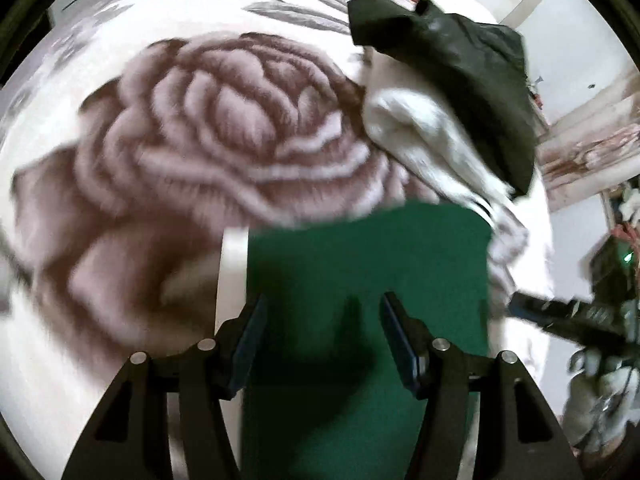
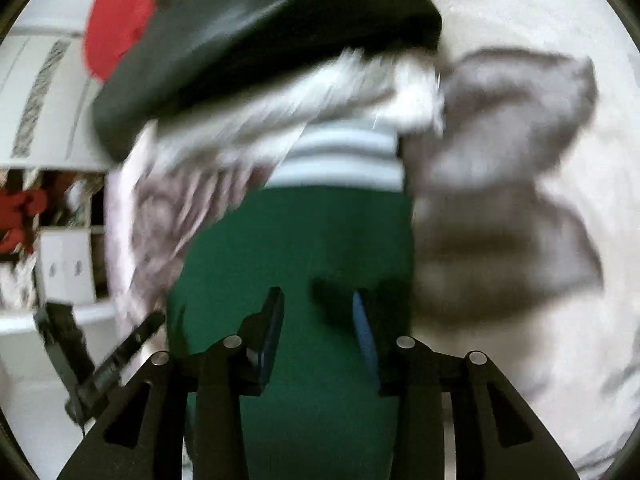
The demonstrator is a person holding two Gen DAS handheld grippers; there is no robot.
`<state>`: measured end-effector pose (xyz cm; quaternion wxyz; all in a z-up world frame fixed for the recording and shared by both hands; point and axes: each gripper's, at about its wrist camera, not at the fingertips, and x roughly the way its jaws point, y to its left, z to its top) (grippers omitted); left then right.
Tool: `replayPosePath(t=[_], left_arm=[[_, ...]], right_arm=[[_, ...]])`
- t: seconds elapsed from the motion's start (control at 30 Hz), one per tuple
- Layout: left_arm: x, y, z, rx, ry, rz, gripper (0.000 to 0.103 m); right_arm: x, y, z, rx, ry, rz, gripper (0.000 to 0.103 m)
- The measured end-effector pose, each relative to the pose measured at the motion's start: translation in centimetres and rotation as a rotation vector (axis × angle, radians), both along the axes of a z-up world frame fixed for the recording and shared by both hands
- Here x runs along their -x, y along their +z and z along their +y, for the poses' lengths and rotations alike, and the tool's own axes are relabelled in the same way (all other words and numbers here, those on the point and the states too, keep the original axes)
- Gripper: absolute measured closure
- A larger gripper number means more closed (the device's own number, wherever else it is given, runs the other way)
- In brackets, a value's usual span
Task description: Fold large clothes
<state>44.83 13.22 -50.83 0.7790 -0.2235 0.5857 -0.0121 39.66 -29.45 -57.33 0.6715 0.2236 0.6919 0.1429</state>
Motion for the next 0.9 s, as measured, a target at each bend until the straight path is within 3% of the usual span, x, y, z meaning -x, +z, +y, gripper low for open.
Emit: replayPosePath(t=[0.07, 0.13, 0.17, 0.27, 0.33, 0.43, 0.6, 0.73, 0.9], left_arm=[[3.0, -0.4, -1.4, -0.029, -0.044, 0.036, 0.047], [4.2, -3.6, -2.6, -0.1, -0.099, 0.13, 0.046], [4.6, -5.1, -2.6, -0.099, -0.099, 0.146, 0.041], [4.6, -7.7, -0.9, -0.052, -0.037, 0.122, 0.011], [3.9, -8.3, 0.0, -0.01, -0.014, 0.114, 0.008], [4.1, -6.7, 0.2, 0.004, -0.023, 0.098, 0.009], [9.5, -0.5, 1.4, 0.08, -0.033, -0.001, 0.009], [17.1, 2.1, 2.6, 0.115, -0.041, 0.02, 0.009], [27.7, 0.2, 3.2, 0.117, -0.049, 0.186, 0.009]], right_arm=[[2.9, -0.5, 1.2, -0.004, 0.05, 0.033, 0.065], [5.7, -2.7, 3.4, 0.029, 0.124, 0.094, 0.065], [6.5, -3.9, 4.3, 0.059, 0.136, 0.106, 0.065], [6.8, -6.3, 6.9, 0.174, 0.168, 0.068, 0.064], [6.1, -6.2, 8.0, 0.231, 0.165, 0.062, 0.063], [5.9, -5.8, 7.8, 0.202, 0.11, 0.09, 0.061], [10.5, -1.5, 4.2, 0.005, -0.028, 0.103, 0.046], [19.7, 1.7, 3.0, -0.026, -0.068, 0.129, 0.039], [32.7, 0.9, 2.2, -0.004, -0.122, 0.272, 0.037]])
